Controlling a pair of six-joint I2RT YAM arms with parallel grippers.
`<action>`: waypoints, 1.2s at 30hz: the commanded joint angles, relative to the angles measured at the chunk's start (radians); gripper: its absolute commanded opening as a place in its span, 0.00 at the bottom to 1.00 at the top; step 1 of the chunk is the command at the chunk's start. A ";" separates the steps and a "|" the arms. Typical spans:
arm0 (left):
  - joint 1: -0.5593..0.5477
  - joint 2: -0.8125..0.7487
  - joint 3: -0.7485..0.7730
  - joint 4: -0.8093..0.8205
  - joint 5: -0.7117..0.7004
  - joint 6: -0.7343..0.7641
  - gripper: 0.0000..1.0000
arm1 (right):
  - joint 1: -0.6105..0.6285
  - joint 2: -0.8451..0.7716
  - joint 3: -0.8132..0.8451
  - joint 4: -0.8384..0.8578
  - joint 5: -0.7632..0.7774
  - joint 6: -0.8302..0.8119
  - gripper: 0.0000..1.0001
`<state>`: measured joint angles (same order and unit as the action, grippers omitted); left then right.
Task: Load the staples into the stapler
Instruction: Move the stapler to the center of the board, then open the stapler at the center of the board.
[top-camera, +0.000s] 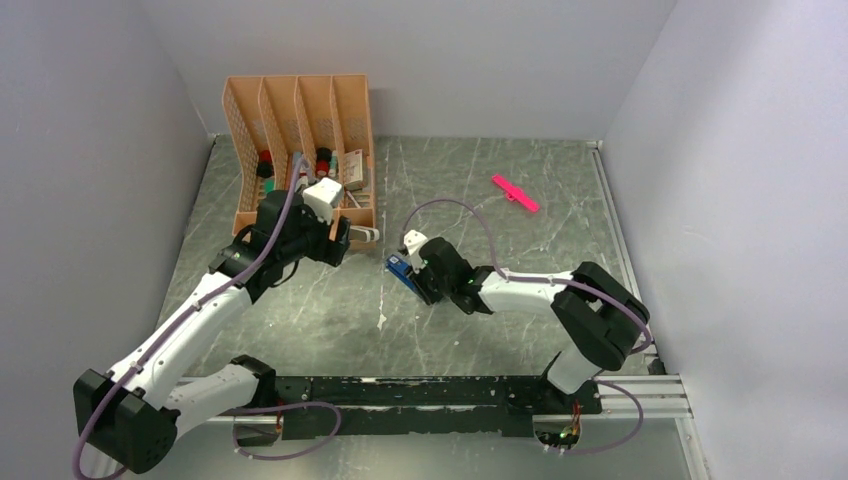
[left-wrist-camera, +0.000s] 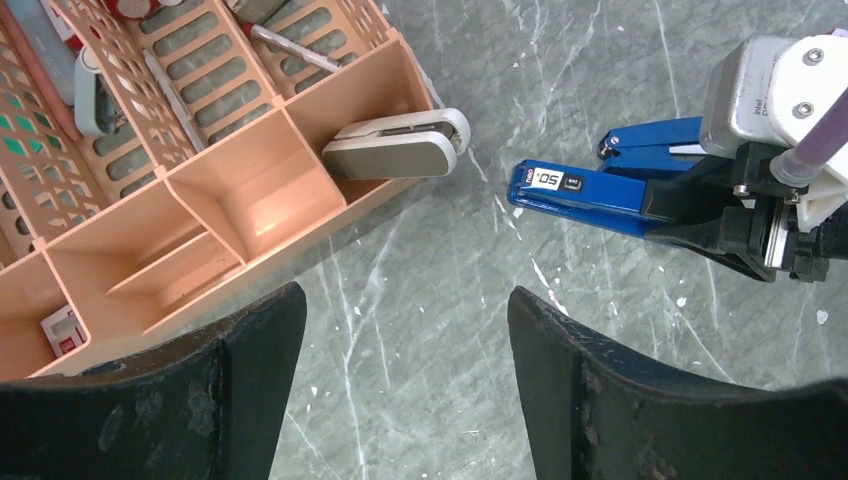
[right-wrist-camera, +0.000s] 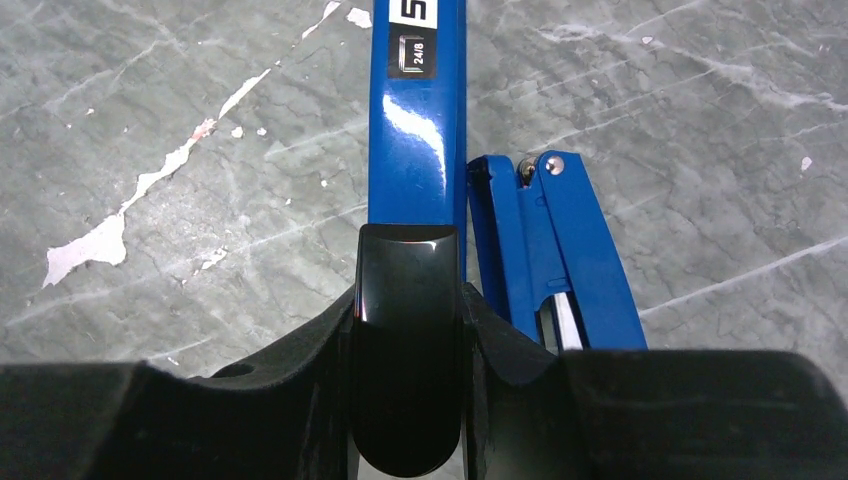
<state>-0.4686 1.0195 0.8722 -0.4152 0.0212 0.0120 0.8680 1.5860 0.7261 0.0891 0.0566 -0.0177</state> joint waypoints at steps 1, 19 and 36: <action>-0.006 0.000 0.033 0.036 0.049 0.058 0.78 | -0.007 -0.010 0.024 -0.037 -0.038 -0.063 0.27; -0.013 -0.043 -0.055 0.120 0.242 0.175 0.83 | 0.120 -0.061 0.010 0.016 -0.231 -0.166 0.67; -0.140 0.188 0.086 0.067 0.554 0.505 0.72 | 0.051 -0.764 -0.467 0.418 0.455 0.369 0.76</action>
<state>-0.5716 1.1355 0.8829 -0.3229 0.4053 0.3576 0.9451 0.8742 0.3267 0.3916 0.2737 0.1734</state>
